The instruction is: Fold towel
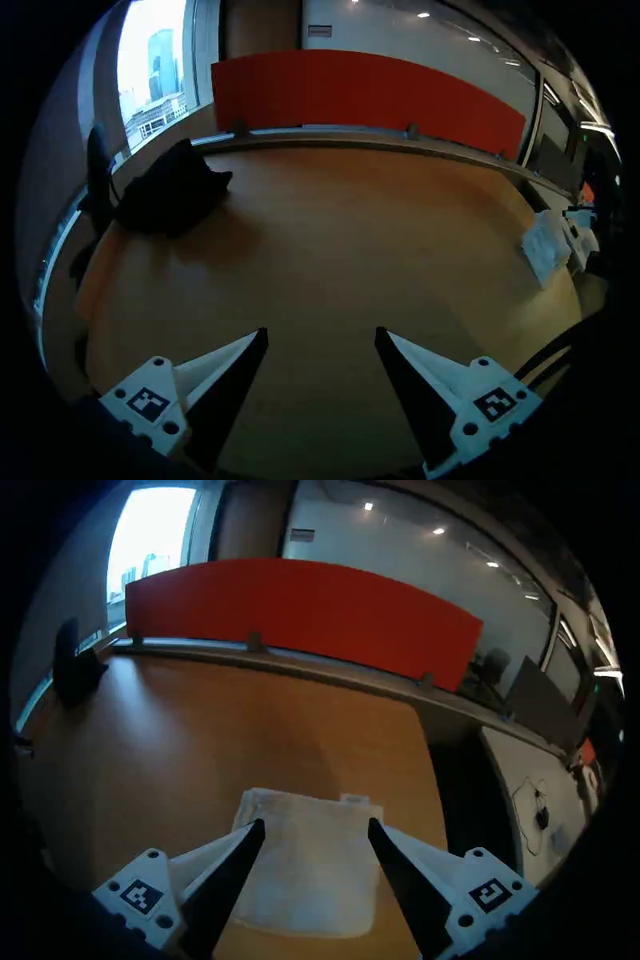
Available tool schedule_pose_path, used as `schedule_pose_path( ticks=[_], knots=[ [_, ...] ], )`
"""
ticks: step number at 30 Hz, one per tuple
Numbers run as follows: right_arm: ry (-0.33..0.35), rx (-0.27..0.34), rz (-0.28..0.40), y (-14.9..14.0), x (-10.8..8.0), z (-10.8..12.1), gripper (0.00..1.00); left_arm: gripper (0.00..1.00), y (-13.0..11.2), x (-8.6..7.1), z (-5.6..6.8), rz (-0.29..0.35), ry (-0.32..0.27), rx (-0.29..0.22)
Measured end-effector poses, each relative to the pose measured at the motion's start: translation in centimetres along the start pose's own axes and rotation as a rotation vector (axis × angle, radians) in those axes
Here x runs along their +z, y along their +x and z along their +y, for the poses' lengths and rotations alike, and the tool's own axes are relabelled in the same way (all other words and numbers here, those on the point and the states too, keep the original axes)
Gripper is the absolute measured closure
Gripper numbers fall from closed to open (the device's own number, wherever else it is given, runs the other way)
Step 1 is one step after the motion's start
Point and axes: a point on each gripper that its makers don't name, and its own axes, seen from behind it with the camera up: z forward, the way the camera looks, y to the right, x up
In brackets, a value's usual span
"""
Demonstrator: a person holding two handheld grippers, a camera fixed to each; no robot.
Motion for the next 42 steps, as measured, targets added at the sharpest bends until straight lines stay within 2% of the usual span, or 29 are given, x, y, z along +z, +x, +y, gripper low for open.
schedule_pose_path(
  ticks=[14,24,30,35,42],
  knots=[
    [-0.092,0.11,0.258,3.4,-4.1,-0.1,0.0,0.0,2.8,-0.3,-0.1,0.072,0.0,-0.006],
    [-0.129,0.166,0.367,5.0,-5.9,0.2,0.0,0.0,4.7,-0.5,-0.7,0.132,0.024,-0.004],
    [-0.157,0.163,0.424,6.3,-6.9,0.0,0.0,0.0,7.1,-1.0,-1.2,0.208,0.04,-0.02],
    [-0.175,0.165,0.477,7.5,-8.0,-0.3,0.0,0.0,10.0,-1.8,-2.1,0.309,0.069,-0.043],
    [-0.171,0.17,0.5,8.0,-8.5,-0.6,0.0,0.0,13.6,-2.9,-2.9,0.435,0.099,-0.044]
  ],
)
